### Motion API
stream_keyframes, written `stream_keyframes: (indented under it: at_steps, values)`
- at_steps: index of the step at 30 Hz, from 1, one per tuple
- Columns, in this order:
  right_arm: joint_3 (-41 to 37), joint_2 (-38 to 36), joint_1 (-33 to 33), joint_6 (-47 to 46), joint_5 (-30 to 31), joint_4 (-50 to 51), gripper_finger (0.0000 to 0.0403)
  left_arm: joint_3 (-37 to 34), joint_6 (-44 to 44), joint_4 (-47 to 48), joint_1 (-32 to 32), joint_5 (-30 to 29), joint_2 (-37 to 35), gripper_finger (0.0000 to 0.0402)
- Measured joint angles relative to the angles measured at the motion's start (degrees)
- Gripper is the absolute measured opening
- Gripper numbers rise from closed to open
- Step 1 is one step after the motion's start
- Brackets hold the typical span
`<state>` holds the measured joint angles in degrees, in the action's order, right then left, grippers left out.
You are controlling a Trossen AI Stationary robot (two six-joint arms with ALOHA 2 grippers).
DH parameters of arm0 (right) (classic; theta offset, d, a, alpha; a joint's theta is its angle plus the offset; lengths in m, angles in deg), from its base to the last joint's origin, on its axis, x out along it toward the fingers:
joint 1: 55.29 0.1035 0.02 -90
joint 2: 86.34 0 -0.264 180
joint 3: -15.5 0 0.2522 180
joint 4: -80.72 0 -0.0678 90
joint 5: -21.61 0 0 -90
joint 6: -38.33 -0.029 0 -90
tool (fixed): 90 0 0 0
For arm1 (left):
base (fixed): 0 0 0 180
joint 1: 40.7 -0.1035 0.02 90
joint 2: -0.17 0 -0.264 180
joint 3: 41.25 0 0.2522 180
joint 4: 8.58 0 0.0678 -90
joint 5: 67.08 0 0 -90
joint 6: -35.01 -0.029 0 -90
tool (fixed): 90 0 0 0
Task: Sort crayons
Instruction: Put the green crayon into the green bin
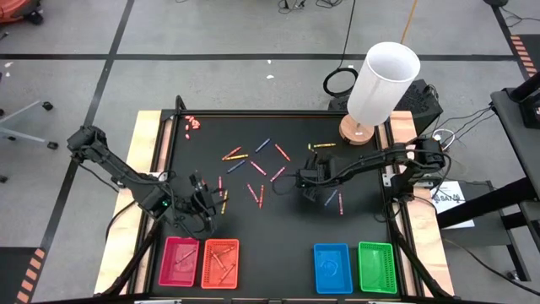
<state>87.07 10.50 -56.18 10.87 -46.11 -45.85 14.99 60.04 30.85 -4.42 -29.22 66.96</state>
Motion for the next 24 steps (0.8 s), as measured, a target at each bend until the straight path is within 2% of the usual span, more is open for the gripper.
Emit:
stream_keyframes:
  at_steps: [16, 24]
  values:
    - [-5.7, -0.3, -1.8, -4.6, -5.7, -7.3, 0.0125, 0.0, -0.4, -2.4, -0.1, -0.2, 4.6, 0.0143]
    - [-5.8, -0.1, -1.7, -4.7, -6.1, -7.4, 0.0042, 0.0, -1.7, -3.8, -0.6, -0.3, 4.6, 0.0143]
